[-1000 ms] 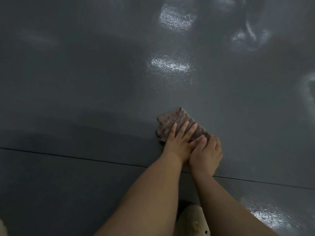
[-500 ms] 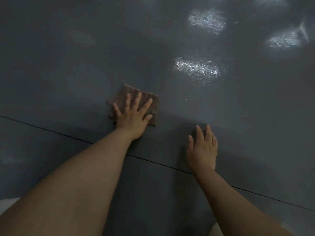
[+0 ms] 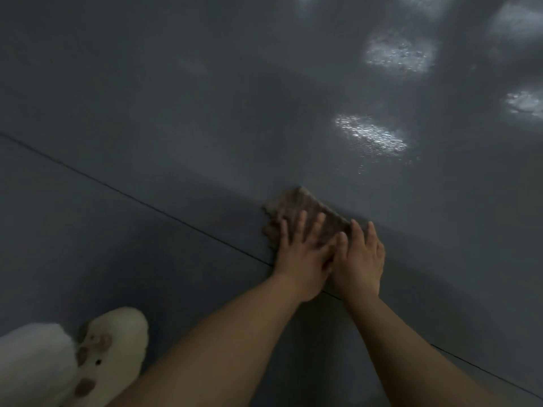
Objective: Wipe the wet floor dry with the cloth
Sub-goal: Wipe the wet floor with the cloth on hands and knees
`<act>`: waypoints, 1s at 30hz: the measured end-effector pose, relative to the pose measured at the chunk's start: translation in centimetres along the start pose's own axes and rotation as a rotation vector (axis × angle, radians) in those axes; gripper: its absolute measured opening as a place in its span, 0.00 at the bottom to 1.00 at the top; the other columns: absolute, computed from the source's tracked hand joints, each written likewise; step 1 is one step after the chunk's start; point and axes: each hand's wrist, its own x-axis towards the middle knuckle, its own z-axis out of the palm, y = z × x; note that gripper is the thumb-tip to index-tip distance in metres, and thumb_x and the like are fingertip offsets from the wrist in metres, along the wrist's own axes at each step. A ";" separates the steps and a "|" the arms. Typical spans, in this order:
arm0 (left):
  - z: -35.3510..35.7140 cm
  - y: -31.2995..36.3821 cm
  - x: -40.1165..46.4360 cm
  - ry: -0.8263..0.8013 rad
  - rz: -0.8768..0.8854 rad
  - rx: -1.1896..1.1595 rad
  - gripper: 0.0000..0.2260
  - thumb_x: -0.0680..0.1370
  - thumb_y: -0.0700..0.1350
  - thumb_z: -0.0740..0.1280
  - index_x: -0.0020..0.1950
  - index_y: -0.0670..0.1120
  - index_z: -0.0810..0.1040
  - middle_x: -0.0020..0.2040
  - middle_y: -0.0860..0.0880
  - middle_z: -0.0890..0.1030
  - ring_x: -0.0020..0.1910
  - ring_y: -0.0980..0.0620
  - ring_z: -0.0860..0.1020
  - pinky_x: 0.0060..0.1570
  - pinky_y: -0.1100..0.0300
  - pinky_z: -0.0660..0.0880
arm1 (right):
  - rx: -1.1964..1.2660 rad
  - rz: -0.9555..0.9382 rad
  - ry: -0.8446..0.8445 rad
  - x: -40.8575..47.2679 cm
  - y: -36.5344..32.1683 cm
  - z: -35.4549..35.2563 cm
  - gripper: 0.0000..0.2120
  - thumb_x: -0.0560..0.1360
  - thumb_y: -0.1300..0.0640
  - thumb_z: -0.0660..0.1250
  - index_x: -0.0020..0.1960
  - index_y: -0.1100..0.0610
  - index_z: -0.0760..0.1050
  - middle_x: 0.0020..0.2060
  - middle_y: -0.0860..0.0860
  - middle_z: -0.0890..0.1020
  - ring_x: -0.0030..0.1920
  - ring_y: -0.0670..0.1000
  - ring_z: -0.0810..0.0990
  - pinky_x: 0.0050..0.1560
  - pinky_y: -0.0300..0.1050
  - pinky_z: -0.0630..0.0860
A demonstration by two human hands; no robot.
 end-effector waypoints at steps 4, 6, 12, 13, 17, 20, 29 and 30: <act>-0.4 -2.7 0.8 -0.004 0.054 0.013 0.24 0.82 0.57 0.49 0.76 0.62 0.44 0.77 0.51 0.34 0.74 0.43 0.32 0.66 0.36 0.30 | -0.009 -0.051 -0.001 -0.6 -1.5 0.8 0.23 0.82 0.49 0.49 0.76 0.53 0.57 0.77 0.55 0.52 0.75 0.58 0.51 0.74 0.52 0.49; -1.0 -5.4 1.3 0.015 -0.043 -0.027 0.24 0.82 0.57 0.48 0.76 0.63 0.43 0.77 0.52 0.34 0.74 0.44 0.32 0.67 0.36 0.31 | -0.029 -0.089 -0.024 -1.1 -2.4 1.5 0.24 0.82 0.49 0.49 0.76 0.53 0.56 0.77 0.55 0.51 0.75 0.58 0.51 0.74 0.51 0.49; -1.9 -16.4 -1.4 0.061 -0.500 -0.229 0.24 0.82 0.57 0.46 0.75 0.63 0.38 0.76 0.52 0.32 0.74 0.43 0.32 0.68 0.35 0.35 | -0.223 -0.244 -0.219 -2.5 -5.1 3.3 0.25 0.82 0.46 0.48 0.77 0.48 0.50 0.77 0.53 0.42 0.76 0.57 0.46 0.74 0.55 0.48; -1.7 -18.3 -2.4 0.073 -0.590 -0.274 0.24 0.82 0.57 0.46 0.75 0.63 0.38 0.76 0.52 0.33 0.74 0.43 0.32 0.69 0.35 0.36 | -0.268 -0.271 -0.258 -2.6 -5.5 3.7 0.25 0.82 0.45 0.48 0.77 0.47 0.49 0.77 0.52 0.40 0.76 0.57 0.44 0.74 0.58 0.48; -0.6 -22.1 -5.8 0.099 -0.899 -0.425 0.24 0.82 0.57 0.46 0.75 0.64 0.39 0.77 0.52 0.34 0.74 0.42 0.33 0.69 0.33 0.38 | -0.365 -0.276 -0.361 -2.8 -6.6 4.8 0.25 0.82 0.43 0.45 0.77 0.43 0.44 0.76 0.49 0.37 0.76 0.57 0.37 0.72 0.65 0.43; -0.3 -20.5 -5.9 0.109 -0.914 -0.415 0.24 0.82 0.57 0.46 0.75 0.62 0.39 0.77 0.50 0.34 0.74 0.39 0.33 0.69 0.33 0.37 | -0.373 -0.266 -0.324 -3.0 -6.6 5.2 0.25 0.82 0.44 0.46 0.77 0.43 0.45 0.77 0.48 0.38 0.76 0.57 0.37 0.72 0.66 0.42; -2.3 -12.3 0.7 0.012 -0.203 -0.094 0.24 0.82 0.57 0.46 0.76 0.62 0.40 0.76 0.50 0.32 0.73 0.38 0.30 0.66 0.33 0.34 | -0.359 -0.232 -0.163 -2.1 -7.4 5.0 0.22 0.82 0.46 0.49 0.75 0.44 0.54 0.77 0.49 0.46 0.76 0.56 0.45 0.74 0.60 0.44; -2.9 -11.9 1.8 -0.003 -0.149 -0.066 0.24 0.82 0.57 0.46 0.76 0.62 0.40 0.76 0.50 0.32 0.73 0.38 0.30 0.66 0.32 0.34 | -0.355 -0.212 -0.130 -1.4 -7.4 4.7 0.22 0.82 0.47 0.49 0.76 0.44 0.54 0.77 0.49 0.47 0.76 0.56 0.45 0.73 0.60 0.44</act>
